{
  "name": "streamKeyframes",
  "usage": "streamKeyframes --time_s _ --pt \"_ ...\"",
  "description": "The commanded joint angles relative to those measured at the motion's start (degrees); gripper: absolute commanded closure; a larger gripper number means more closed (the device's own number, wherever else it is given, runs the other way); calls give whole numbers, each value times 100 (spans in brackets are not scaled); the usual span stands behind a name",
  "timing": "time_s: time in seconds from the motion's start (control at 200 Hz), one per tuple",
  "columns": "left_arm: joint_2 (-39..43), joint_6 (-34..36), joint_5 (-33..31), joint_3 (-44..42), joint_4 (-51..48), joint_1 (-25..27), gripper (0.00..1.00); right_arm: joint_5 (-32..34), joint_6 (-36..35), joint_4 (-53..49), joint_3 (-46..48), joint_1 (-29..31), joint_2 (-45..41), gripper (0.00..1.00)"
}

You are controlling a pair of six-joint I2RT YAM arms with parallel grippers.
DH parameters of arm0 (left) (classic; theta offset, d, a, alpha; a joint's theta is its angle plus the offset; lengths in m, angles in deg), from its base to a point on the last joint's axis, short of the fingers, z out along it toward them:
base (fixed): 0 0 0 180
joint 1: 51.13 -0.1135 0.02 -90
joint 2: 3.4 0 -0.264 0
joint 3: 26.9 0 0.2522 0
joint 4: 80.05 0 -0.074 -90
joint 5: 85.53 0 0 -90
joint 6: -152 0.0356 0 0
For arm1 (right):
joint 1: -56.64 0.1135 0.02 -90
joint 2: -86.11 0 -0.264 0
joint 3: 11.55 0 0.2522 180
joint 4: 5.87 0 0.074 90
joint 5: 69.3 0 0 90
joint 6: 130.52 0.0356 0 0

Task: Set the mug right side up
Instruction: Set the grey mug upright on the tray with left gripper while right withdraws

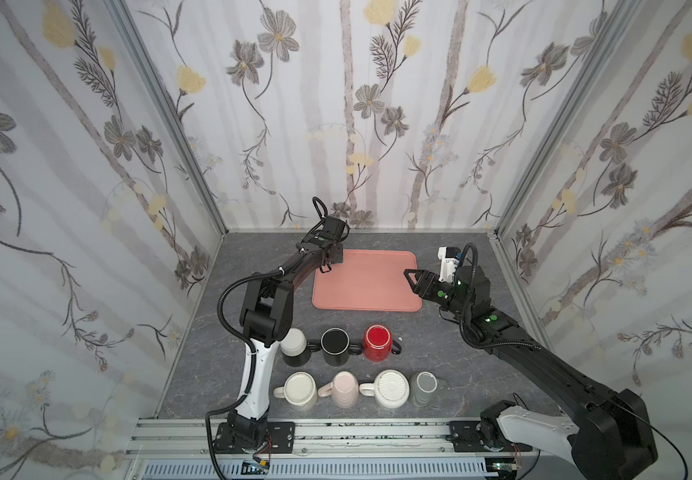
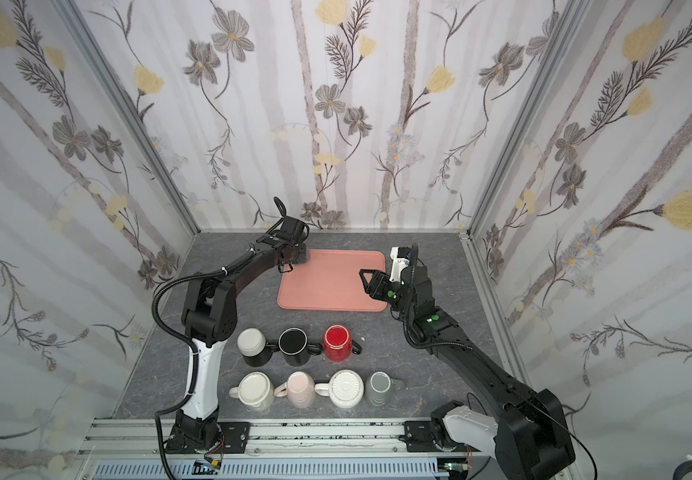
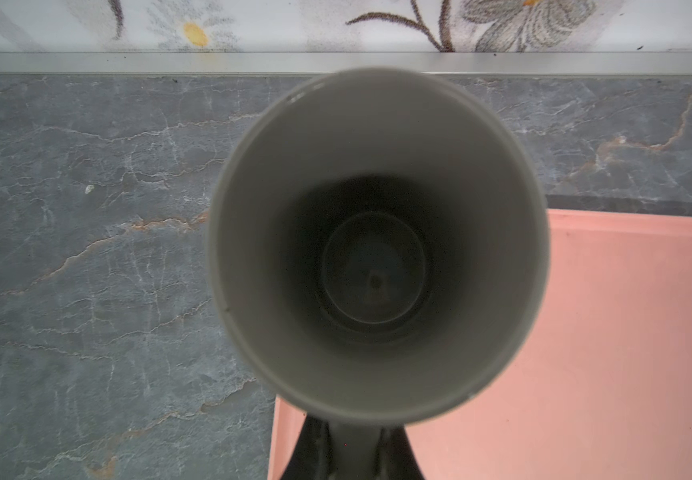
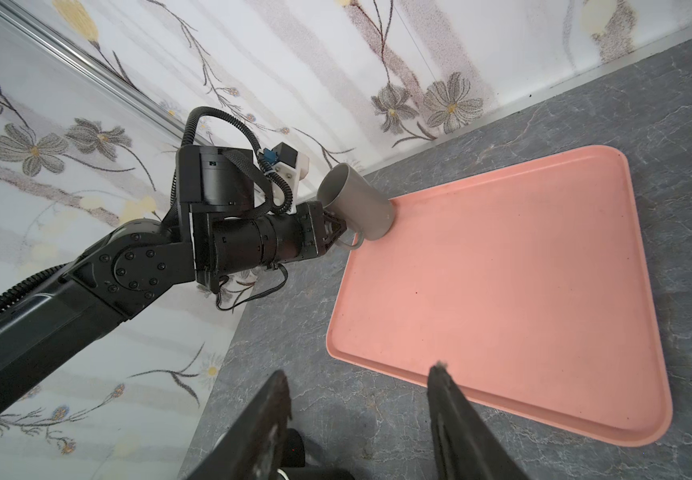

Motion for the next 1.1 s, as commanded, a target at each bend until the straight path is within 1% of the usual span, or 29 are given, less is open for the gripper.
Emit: streamKeyframes --time_s 0.0,0.225,0.31,0.37,0.4,0.5,0.574,0.619,0.724,0.834,0.969,1.094 --pt "-59 40 -225 122 71 5 100 -22 -11 116 28 -31 -20 46" --pt "-91 15 -193 127 5 5 100 -42 -1 152 20 -53 25 45" --pt "-87 -9 -197 107 -18 0 100 -42 3 137 19 -54 34 43" --pt "-45 -31 -153 56 20 5 86 -42 -1 136 19 -59 43 40" --pt "-18 -52 -132 24 54 5 82 -43 5 126 19 -56 43 39" --pt "80 -114 -66 -60 166 5 62 -52 -16 65 -7 -61 60 36" --pt "167 -153 -23 -121 222 6 52 -51 -68 -21 -49 -62 69 33" --pt "242 -169 3 -173 270 5 50 -61 -112 -82 -75 -68 76 31" --pt "605 -248 109 -444 471 2 47 -119 -342 -394 -177 -62 104 29" --pt "1279 -375 392 -997 917 4 43 -177 -609 -763 -209 -47 104 28" --pt "2131 -635 1007 -1668 1389 5 36 -180 -910 -1279 -184 19 96 27" --pt "2970 -961 1651 -2519 2026 7 28 51 -1220 -1866 -183 210 5 26"
